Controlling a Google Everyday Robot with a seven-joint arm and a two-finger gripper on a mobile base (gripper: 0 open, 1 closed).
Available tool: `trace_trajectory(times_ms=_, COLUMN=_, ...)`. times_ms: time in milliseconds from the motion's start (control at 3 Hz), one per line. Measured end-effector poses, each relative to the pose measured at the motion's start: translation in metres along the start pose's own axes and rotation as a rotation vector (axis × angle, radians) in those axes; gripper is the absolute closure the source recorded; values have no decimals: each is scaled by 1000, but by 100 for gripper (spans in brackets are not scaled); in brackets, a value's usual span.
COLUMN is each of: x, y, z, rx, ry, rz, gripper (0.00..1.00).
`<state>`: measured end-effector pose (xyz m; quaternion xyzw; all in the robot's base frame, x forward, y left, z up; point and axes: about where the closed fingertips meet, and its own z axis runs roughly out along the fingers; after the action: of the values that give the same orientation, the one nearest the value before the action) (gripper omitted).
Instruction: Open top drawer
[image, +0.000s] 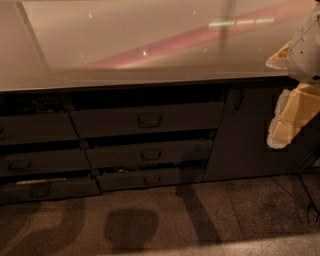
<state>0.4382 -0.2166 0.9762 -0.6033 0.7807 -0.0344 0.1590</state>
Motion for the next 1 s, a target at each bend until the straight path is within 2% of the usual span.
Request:
trace_trajectory(times_ms=333, x=-2, y=-2, z=-1, rx=5, ry=-7, rz=6, gripper=0)
trace_trajectory(times_ms=667, x=13, y=-18, z=50, rx=-60, ry=51, rz=49, gripper=0)
trace_trajectory(times_ms=1000, x=61, y=-29, z=185, rx=-226, ry=111, rz=128, gripper=0)
